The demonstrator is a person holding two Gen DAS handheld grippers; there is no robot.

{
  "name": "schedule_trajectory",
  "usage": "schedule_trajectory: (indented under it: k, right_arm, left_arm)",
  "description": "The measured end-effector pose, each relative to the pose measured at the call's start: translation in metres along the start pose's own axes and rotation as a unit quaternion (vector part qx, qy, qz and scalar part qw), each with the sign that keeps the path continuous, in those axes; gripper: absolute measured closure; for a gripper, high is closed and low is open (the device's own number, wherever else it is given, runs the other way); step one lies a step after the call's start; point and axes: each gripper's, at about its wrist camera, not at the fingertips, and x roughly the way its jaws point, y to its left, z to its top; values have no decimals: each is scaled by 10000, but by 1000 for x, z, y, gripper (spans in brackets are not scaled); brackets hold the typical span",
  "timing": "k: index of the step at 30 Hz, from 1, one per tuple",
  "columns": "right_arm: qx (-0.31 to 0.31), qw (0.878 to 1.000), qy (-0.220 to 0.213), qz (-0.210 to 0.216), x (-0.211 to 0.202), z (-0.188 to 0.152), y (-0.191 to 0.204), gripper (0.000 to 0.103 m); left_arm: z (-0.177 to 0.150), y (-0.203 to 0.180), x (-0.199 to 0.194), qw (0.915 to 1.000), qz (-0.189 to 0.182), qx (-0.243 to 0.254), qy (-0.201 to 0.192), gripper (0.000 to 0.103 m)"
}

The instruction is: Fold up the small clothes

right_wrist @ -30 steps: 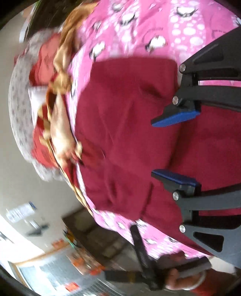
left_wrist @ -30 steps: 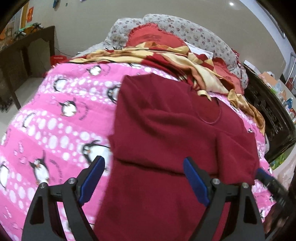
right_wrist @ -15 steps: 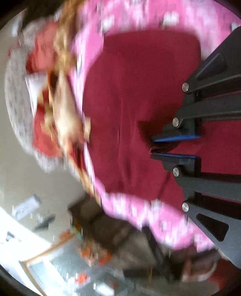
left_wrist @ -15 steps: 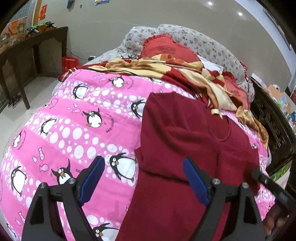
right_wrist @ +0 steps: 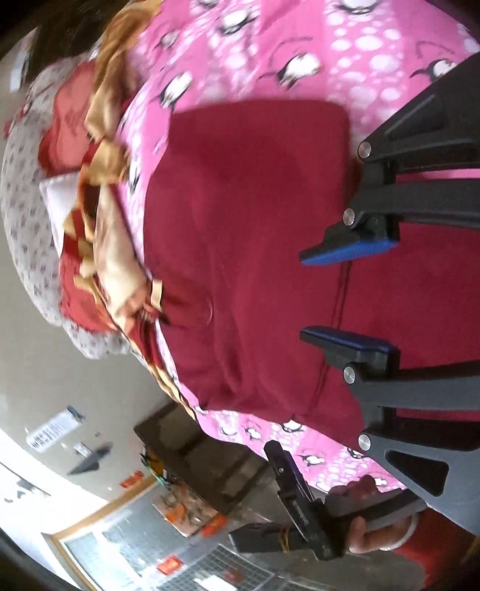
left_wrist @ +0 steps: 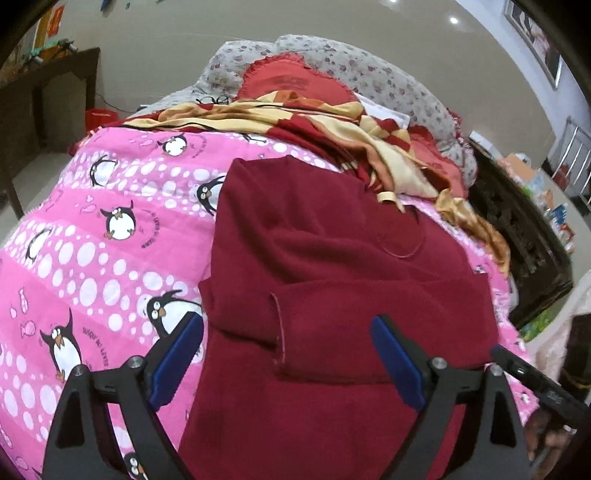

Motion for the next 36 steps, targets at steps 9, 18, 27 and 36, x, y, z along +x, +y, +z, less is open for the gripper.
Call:
schedule_trajectory:
  k: [9,18,27,36]
  right_arm:
    - [808,9967,-117,47,-14,-15,-34,53]
    - [795,9964,-296,-62,-21,-12,-36,53]
    - [1329,9868,-840,-393,-37,11,-58,51]
    - [1357,9871,-791,-306,-29,16,-55,45]
  left_arm:
    - [24,-23,50,9992,-45,383,127,25]
    - [12,-49,71,9891,60,1252,776,103]
    - [64,-47,33,9929,-12,1186,121,103]
    - [34,-46,58,9874,68,1480,558,31]
